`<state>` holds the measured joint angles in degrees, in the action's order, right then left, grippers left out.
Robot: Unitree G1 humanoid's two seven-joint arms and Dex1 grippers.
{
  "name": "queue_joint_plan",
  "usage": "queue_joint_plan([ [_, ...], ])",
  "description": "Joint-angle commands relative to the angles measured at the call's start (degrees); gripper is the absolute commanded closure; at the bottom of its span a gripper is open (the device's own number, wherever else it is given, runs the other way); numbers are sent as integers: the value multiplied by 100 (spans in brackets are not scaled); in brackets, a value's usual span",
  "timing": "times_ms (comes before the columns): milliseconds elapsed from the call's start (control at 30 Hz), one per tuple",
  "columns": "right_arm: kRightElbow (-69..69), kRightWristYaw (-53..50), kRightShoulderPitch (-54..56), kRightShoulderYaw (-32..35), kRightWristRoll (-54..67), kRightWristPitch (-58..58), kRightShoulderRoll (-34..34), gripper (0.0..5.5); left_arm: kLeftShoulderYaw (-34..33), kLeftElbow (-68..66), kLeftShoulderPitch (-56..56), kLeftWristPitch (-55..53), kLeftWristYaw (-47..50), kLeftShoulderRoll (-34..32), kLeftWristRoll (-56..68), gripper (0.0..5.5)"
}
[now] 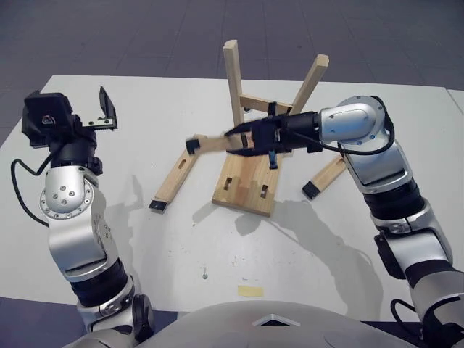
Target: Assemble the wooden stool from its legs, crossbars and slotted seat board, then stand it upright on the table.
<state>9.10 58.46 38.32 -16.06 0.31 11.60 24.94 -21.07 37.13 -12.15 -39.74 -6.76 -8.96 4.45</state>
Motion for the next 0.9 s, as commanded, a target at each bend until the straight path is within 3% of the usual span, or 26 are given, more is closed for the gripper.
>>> queue_joint_plan([
  [33, 619, -1918, -827, 799, 117, 682, -997, 419, 164, 612, -635, -1085, -280, 1046, 2213, 10],
  [167, 863, -2828, -1155, 842, -13, 723, -1424, 419, -26, 727, -834, -1576, -10, 1495, 3893, 10],
  [267, 871, -3171, -1211, 790, -43, 682, -1558, 419, -226, 608, -977, -1768, 283, 1328, 4960, 10],
  [467, 1095, -3194, -1356, 512, 35, 659, -1546, 419, 519, 261, -1206, -1835, 702, 687, 4644, 13],
  [900, 1339, -2978, -1634, 74, 124, 515, -1332, 419, 953, 247, -1635, -1817, 1190, 246, 4717, 251],
])
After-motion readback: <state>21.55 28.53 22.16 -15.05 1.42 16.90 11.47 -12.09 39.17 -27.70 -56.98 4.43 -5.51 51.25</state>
